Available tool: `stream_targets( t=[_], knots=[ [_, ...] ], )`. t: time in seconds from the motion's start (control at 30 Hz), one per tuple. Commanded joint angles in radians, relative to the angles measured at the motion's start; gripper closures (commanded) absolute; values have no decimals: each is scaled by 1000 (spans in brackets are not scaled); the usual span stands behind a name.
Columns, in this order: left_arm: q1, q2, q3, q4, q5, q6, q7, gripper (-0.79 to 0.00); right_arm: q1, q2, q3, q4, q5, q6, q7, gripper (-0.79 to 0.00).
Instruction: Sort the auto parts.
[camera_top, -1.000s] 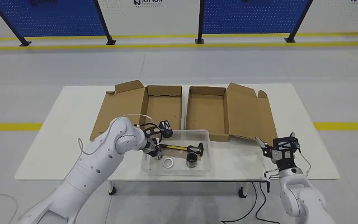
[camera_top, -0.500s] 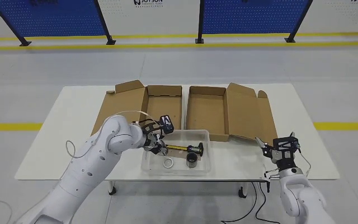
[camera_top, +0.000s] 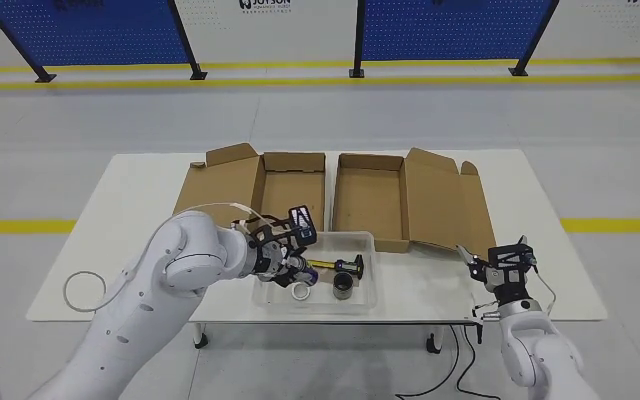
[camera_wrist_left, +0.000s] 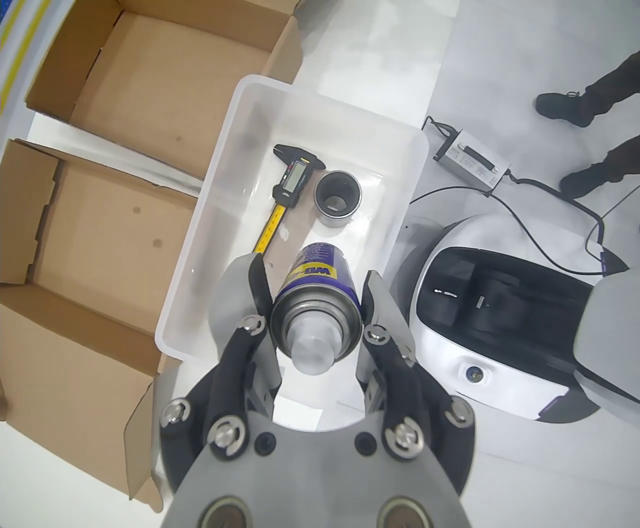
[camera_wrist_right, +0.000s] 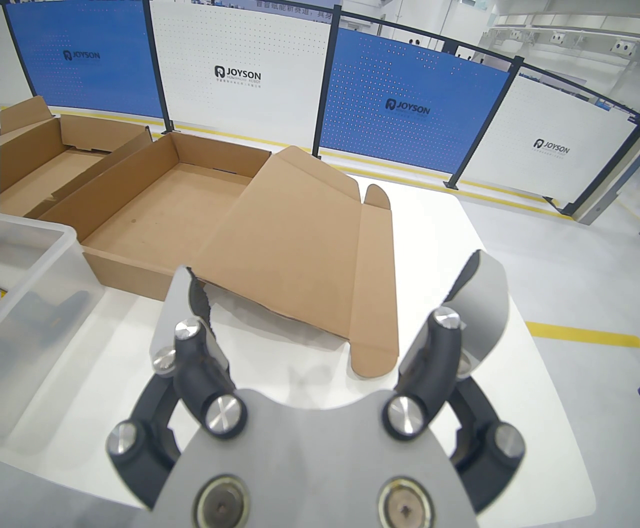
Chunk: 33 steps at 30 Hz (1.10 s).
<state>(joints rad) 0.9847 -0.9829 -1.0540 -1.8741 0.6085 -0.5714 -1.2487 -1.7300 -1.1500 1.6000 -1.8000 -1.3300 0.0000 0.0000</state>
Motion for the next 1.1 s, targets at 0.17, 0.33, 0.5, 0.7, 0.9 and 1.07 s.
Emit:
stream_targets(
  t=[0.17,0.33,0.5,0.7,0.9,1.07],
  knots=[
    [-5,24,2,-1,-26,-3,4,0,0,0,0,0,0,0,0,-785],
    [-32,27,-28,30,-20,11,70,0,0,0,0,0,0,0,0,-785],
    [-102,21,-29,89,9,28,125,0,0,0,0,0,0,0,0,-785],
    [-213,-2,38,221,69,109,146,0,0,0,0,0,0,0,0,-785],
    [-318,-36,137,382,132,155,188,0,0,0,0,0,0,0,0,-785],
    [-389,-69,220,514,190,169,225,0,0,0,0,0,0,0,0,-785]
  ],
)
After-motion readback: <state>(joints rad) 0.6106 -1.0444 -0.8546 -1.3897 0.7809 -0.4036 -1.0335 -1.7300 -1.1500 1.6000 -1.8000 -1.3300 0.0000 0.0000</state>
